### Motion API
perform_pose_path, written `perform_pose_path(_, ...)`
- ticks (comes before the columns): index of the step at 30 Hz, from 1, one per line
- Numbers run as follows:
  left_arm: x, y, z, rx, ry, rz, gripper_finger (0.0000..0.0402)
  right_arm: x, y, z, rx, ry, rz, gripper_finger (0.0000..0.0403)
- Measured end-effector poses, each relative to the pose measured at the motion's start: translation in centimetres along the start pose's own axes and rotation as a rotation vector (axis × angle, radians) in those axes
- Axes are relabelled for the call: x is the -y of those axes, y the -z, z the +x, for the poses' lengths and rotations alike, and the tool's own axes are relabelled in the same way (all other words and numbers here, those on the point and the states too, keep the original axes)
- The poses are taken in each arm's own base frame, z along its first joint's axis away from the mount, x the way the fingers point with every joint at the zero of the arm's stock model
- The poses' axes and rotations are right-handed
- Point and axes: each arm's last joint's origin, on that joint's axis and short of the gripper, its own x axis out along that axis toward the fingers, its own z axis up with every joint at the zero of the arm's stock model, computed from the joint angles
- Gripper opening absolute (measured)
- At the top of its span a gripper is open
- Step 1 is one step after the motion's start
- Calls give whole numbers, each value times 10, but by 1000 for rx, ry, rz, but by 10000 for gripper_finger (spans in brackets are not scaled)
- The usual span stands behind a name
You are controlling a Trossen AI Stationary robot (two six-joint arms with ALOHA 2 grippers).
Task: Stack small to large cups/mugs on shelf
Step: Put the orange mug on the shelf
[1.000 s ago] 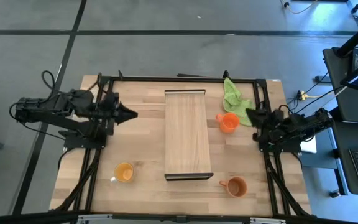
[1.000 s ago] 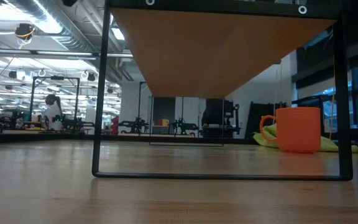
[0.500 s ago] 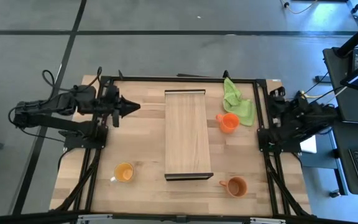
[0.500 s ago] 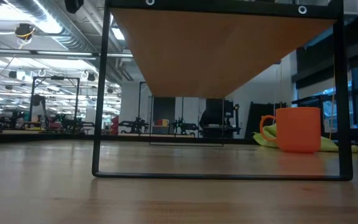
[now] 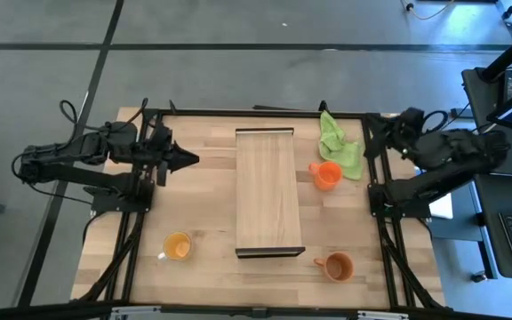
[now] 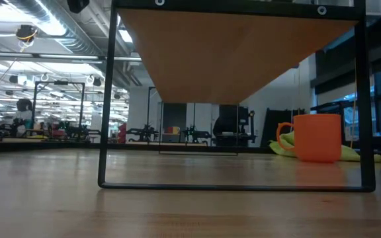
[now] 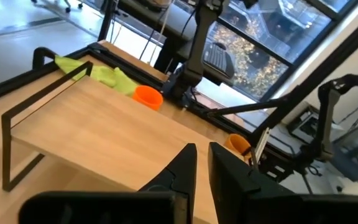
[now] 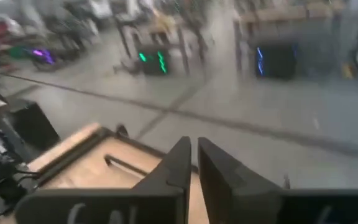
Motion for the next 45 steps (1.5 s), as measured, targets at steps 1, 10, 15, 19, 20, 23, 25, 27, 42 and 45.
perform_pose_path(1, 0, 0, 0, -2, 3, 5, 35, 0, -2, 0, -50, 17, 36, 26)
perform_pose_path(10, -1, 4, -1, -42, -2, 49, 35, -5, 26, 18, -741, 191, 247, 5)
perform_pose_path(15, -4, 9, -1, -97, -32, 48, 35, -15, 43, 31, -895, 318, 281, 10)
perform_pose_path(19, -7, 13, -2, -140, -59, 27, 35, -20, 54, 40, -925, 319, 158, 13)
perform_pose_path(20, -8, 14, -2, -149, -69, 23, 35, -21, 57, 43, -928, 336, 143, 13)
perform_pose_path(23, -10, 17, -3, -177, -101, 9, 35, -20, 78, 53, -958, 432, 109, 9)
perform_pose_path(25, -11, 19, -3, -195, -126, 5, 35, -19, 94, 59, -1015, 488, 105, 6)
perform_pose_path(27, -12, 21, -4, -211, -139, 4, 35, -18, 107, 64, -1090, 525, 107, 6)
perform_pose_path(42, -15, 25, -5, -253, -163, 8, 35, -7, 134, 110, -1019, 518, 242, 8)
perform_pose_path(45, -16, 26, -5, -266, -176, 6, 35, 4, 135, 111, -1056, 580, 229, 17)
